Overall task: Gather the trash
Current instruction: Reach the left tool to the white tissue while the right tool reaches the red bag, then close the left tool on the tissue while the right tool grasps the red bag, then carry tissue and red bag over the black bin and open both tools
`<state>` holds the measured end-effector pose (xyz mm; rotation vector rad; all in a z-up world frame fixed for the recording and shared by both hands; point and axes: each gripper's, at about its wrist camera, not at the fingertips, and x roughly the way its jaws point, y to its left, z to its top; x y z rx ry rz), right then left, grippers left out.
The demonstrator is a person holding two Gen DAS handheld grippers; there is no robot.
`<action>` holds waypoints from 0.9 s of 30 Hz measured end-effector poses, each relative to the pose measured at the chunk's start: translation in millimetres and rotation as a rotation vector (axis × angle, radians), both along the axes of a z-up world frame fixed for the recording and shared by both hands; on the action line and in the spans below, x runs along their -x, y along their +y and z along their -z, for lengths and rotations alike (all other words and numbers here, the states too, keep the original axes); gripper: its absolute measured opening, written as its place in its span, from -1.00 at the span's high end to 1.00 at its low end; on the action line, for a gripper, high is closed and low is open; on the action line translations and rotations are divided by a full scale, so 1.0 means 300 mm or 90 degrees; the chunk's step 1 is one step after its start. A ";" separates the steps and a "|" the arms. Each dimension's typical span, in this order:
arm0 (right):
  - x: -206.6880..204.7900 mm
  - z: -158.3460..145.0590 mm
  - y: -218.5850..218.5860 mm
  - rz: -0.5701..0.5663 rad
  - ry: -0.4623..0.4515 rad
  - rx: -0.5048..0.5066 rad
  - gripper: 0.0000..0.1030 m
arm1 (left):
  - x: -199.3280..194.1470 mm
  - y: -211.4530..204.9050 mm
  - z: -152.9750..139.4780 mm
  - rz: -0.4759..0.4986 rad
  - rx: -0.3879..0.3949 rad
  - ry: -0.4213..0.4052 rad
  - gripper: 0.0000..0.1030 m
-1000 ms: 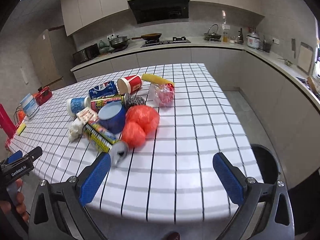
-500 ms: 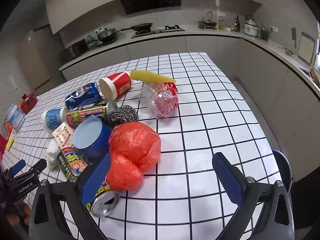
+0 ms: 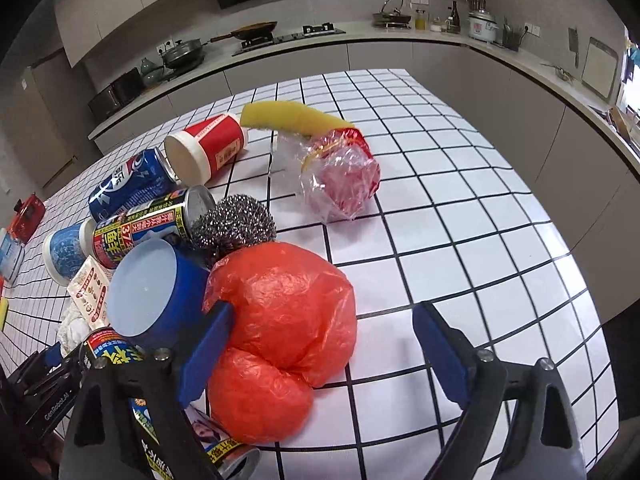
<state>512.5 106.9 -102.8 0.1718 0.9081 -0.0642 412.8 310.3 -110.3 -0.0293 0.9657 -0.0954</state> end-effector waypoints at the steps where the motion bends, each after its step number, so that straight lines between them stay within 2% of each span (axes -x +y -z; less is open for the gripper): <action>1: -0.001 0.004 0.001 -0.001 0.001 -0.004 -0.73 | 0.005 0.008 -0.006 0.000 0.010 -0.001 0.14; 2: -0.003 0.008 0.004 -0.003 0.002 -0.009 -0.66 | 0.013 0.020 -0.013 -0.004 0.021 -0.003 0.15; 4: -0.003 0.014 0.013 -0.015 0.002 -0.022 -0.20 | 0.025 0.042 -0.026 -0.009 0.031 -0.010 0.16; 7: -0.004 0.014 0.026 -0.035 0.003 -0.046 0.14 | 0.048 0.066 -0.060 -0.014 0.041 -0.026 0.17; 10: 0.002 0.005 0.046 -0.057 -0.001 -0.052 0.37 | 0.066 0.070 -0.089 -0.018 0.040 -0.049 0.17; 13: 0.017 -0.010 0.059 -0.067 -0.015 -0.056 0.47 | 0.065 0.086 -0.116 -0.022 0.042 -0.061 0.17; 17: 0.051 -0.055 0.038 -0.056 -0.044 -0.056 0.48 | 0.054 0.076 -0.156 -0.019 0.041 -0.079 0.17; 23: 0.103 -0.143 -0.066 -0.008 -0.081 -0.044 0.48 | 0.057 0.046 -0.236 0.011 0.055 -0.112 0.17; 27: 0.155 -0.186 -0.182 0.043 -0.093 -0.020 0.48 | 0.053 -0.035 -0.291 0.053 0.078 -0.127 0.17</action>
